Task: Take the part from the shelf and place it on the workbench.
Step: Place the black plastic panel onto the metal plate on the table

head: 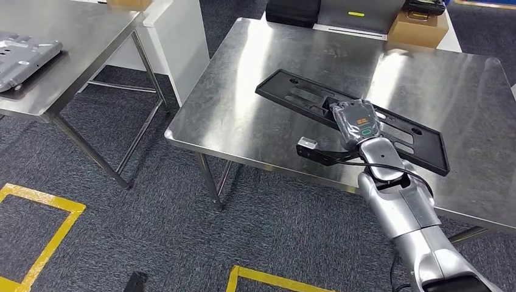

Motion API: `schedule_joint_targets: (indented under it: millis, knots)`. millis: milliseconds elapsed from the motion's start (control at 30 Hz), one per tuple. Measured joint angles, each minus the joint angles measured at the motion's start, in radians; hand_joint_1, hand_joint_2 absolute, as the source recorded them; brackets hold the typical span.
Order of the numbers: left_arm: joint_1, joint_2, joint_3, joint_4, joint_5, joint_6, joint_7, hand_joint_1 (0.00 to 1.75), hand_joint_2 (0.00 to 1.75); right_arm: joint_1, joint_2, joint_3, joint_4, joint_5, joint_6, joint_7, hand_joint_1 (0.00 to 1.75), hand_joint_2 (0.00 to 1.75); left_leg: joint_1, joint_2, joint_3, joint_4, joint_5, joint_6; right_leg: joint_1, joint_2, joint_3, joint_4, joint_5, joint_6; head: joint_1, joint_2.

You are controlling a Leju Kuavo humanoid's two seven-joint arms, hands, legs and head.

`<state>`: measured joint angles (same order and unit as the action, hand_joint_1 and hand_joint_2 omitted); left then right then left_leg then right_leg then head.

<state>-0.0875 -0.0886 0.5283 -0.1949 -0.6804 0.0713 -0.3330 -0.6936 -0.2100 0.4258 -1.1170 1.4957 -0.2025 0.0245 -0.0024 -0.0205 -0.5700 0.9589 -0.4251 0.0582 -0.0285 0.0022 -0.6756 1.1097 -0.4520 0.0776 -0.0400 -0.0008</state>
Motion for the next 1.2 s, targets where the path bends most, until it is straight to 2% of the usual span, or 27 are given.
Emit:
schedule_joint_targets:
  millis: [33,67,167,233,267,300,367,400,433,467,500,533,567,600,700,767,800,867,900,933,967,1033,1067,1100,1133,1200]
  knots:
    - [-0.001,0.001,0.002,0.0,0.0,0.0,0.0,0.0,1.75,-0.002,-0.001,-0.006,0.001,0.012,0.0,0.013,1.66,1.75,-0.001,-0.001,-0.001,0.015,-0.014,-0.007,-0.002,0.0,0.021,-0.059,0.03,0.005,0.0,0.0]
    - [-0.001,0.002,0.005,0.0,0.0,0.0,0.0,0.0,1.75,-0.003,-0.003,-0.014,0.002,0.021,-0.001,0.025,1.66,1.75,-0.002,-0.003,-0.003,0.028,-0.026,-0.013,-0.003,0.0,0.035,-0.094,0.043,0.001,0.0,0.0]
    - [0.0,0.004,0.014,0.0,0.001,-0.001,-0.001,0.0,1.75,-0.003,-0.008,-0.038,0.007,0.032,-0.001,0.042,1.66,1.75,-0.002,-0.005,-0.005,0.042,-0.044,-0.025,0.002,0.004,0.047,-0.102,0.035,-0.031,-0.002,0.0]
    - [0.0,0.005,0.016,-0.001,0.0,-0.003,-0.003,0.0,1.75,-0.006,-0.009,-0.057,0.01,0.037,-0.001,0.047,1.66,1.75,0.002,0.002,-0.016,0.071,-0.063,-0.034,-0.002,0.004,0.058,-0.104,0.028,-0.046,-0.005,0.0]
    - [0.0,0.006,0.016,-0.001,0.0,-0.004,-0.004,0.0,1.75,-0.008,-0.01,-0.066,0.011,0.039,-0.001,0.049,1.66,1.75,0.004,0.007,-0.037,0.113,-0.082,-0.04,-0.004,0.004,0.065,-0.104,0.024,-0.053,-0.007,0.0]
    - [0.0,0.006,0.017,-0.001,0.0,-0.005,-0.004,0.0,1.75,-0.009,-0.01,-0.075,0.013,0.04,-0.001,0.049,1.66,1.75,0.007,0.013,-0.071,0.174,-0.104,-0.047,-0.003,0.004,0.071,-0.105,0.019,-0.06,-0.01,0.0]
    - [0.0,0.007,0.021,-0.001,-0.001,-0.006,-0.005,0.0,1.75,-0.008,-0.01,-0.088,0.02,0.043,-0.001,0.049,1.66,1.75,0.011,0.017,-0.156,0.305,-0.14,-0.054,-0.001,0.005,0.079,-0.104,0.011,-0.068,-0.012,0.0]
    - [0.001,0.007,0.022,-0.001,-0.001,-0.006,-0.005,0.0,1.75,-0.007,-0.011,-0.093,0.023,0.043,-0.001,0.049,1.66,1.75,0.013,0.018,-0.186,0.337,-0.136,-0.054,0.0,0.005,0.084,-0.104,0.006,-0.07,-0.012,0.0]
    - [0.001,0.007,0.023,-0.001,-0.002,-0.007,-0.005,0.0,1.75,-0.007,-0.011,-0.098,0.027,0.044,-0.001,0.049,1.66,1.75,0.013,0.018,-0.198,0.335,-0.113,-0.052,0.001,0.005,0.09,-0.104,0.001,-0.07,-0.012,0.0]
    - [0.001,0.007,0.024,-0.001,-0.002,-0.007,-0.005,0.0,1.75,-0.007,-0.011,-0.102,0.029,0.045,-0.001,0.049,1.66,1.75,0.013,0.018,-0.188,0.29,-0.071,-0.047,0.002,0.006,0.099,-0.104,-0.005,-0.068,-0.012,0.0]
    - [0.001,0.008,0.025,-0.001,-0.002,-0.008,-0.005,0.0,1.75,-0.007,-0.011,-0.106,0.03,0.047,0.0,0.053,1.66,1.75,0.012,0.018,-0.162,0.218,-0.022,-0.04,0.002,0.007,0.108,-0.105,-0.011,-0.067,-0.012,0.0]
    - [0.0,0.009,0.026,-0.001,-0.003,-0.008,-0.006,0.0,1.75,-0.007,-0.011,-0.111,0.031,0.05,0.001,0.059,1.66,1.75,0.01,0.018,-0.133,0.152,0.011,-0.032,0.004,0.008,0.116,-0.107,-0.017,-0.064,-0.011,0.0]
    - [0.0,0.01,0.028,-0.001,-0.004,-0.009,-0.007,0.0,1.75,-0.008,-0.013,-0.118,0.032,0.055,0.005,0.069,1.66,1.75,0.006,0.018,-0.107,0.095,0.032,-0.024,0.006,0.008,0.121,-0.108,-0.022,-0.061,-0.01,0.0]
    - [-0.001,0.012,0.029,-0.001,-0.006,-0.011,-0.008,0.0,1.75,-0.008,-0.015,-0.127,0.032,0.06,0.011,0.079,1.66,1.75,0.002,0.018,-0.091,0.067,0.033,-0.018,0.007,0.008,0.122,-0.109,-0.025,-0.057,-0.011,0.0]
    - [-0.003,0.013,0.033,-0.001,-0.011,-0.017,-0.009,0.0,1.75,-0.005,-0.029,-0.156,0.032,0.065,0.031,0.094,1.66,1.75,-0.003,0.017,-0.074,0.048,0.019,-0.007,0.009,0.004,0.122,-0.114,-0.032,-0.042,-0.014,0.0]
    - [-0.003,0.013,0.036,-0.001,-0.013,-0.018,-0.01,0.0,1.75,-0.004,-0.037,-0.175,0.031,0.066,0.036,0.094,1.66,1.75,-0.001,0.016,-0.059,0.032,0.02,0.004,0.013,0.001,0.101,-0.072,-0.052,-0.04,-0.013,0.0]
    - [-0.004,0.012,0.038,-0.001,-0.014,-0.018,-0.01,0.0,1.75,-0.002,-0.042,-0.183,0.03,0.066,0.039,0.094,1.66,1.75,0.0,0.016,-0.052,0.026,0.019,0.009,0.013,0.0,0.073,-0.022,-0.07,-0.043,-0.012,0.0]
    - [-0.004,0.012,0.039,-0.001,-0.016,-0.018,-0.008,0.0,1.75,0.007,-0.05,-0.195,0.031,0.066,0.042,0.094,1.66,1.75,-0.002,0.015,-0.043,0.024,0.011,0.018,0.013,0.0,-0.004,0.109,-0.107,-0.05,-0.011,0.0]
    - [-0.002,0.011,0.039,-0.001,-0.016,-0.019,-0.007,0.0,1.75,0.015,-0.054,-0.2,0.031,0.066,0.043,0.094,1.66,1.75,-0.003,0.014,-0.037,0.024,0.006,0.019,0.013,0.0,-0.039,0.158,-0.114,-0.048,-0.011,0.0]
    - [-0.001,0.01,0.04,-0.001,-0.016,-0.019,-0.007,0.0,1.75,0.023,-0.057,-0.204,0.032,0.066,0.043,0.094,1.66,1.75,-0.004,0.012,-0.03,0.025,0.0,0.019,0.012,0.0,-0.057,0.172,-0.104,-0.042,-0.01,0.0]
    - [0.0,0.008,0.04,-0.001,-0.016,-0.02,-0.008,0.0,1.75,0.028,-0.058,-0.208,0.032,0.066,0.043,0.094,1.66,1.75,-0.004,0.011,-0.021,0.026,-0.008,0.017,0.012,0.0,-0.054,0.143,-0.076,-0.031,-0.01,0.0]
    - [0.001,0.005,0.04,-0.001,-0.016,-0.021,-0.013,0.0,1.75,0.031,-0.062,-0.216,0.034,0.066,0.043,0.093,1.66,1.75,-0.006,0.009,-0.005,0.032,-0.026,0.01,0.009,-0.002,-0.006,0.005,0.0,-0.011,-0.009,0.0]
    - [0.001,0.004,0.04,-0.001,-0.016,-0.023,-0.015,0.0,1.75,0.028,-0.064,-0.22,0.035,0.067,0.043,0.091,1.66,1.75,-0.008,0.007,-0.001,0.037,-0.037,0.005,0.009,-0.002,0.021,-0.056,0.025,-0.011,-0.008,0.0]
    - [0.001,0.004,0.041,-0.001,-0.017,-0.026,-0.018,0.0,1.75,0.025,-0.067,-0.224,0.039,0.067,0.042,0.087,1.66,1.75,-0.011,0.007,0.001,0.042,-0.047,0.001,0.009,-0.002,0.038,-0.093,0.036,-0.017,-0.008,0.0]
    - [0.0,0.004,0.041,-0.001,-0.017,-0.028,-0.02,0.0,1.75,0.022,-0.07,-0.227,0.044,0.067,0.041,0.082,1.66,1.75,-0.013,0.006,0.001,0.045,-0.055,-0.003,0.011,-0.002,0.046,-0.106,0.036,-0.026,-0.009,0.0]
    - [0.0,0.004,0.043,-0.001,-0.018,-0.03,-0.02,0.0,1.75,0.016,-0.078,-0.234,0.061,0.064,0.038,0.071,1.66,1.75,-0.011,0.007,0.003,0.048,-0.066,-0.012,0.011,0.0,0.053,-0.107,0.028,-0.043,-0.01,0.0]
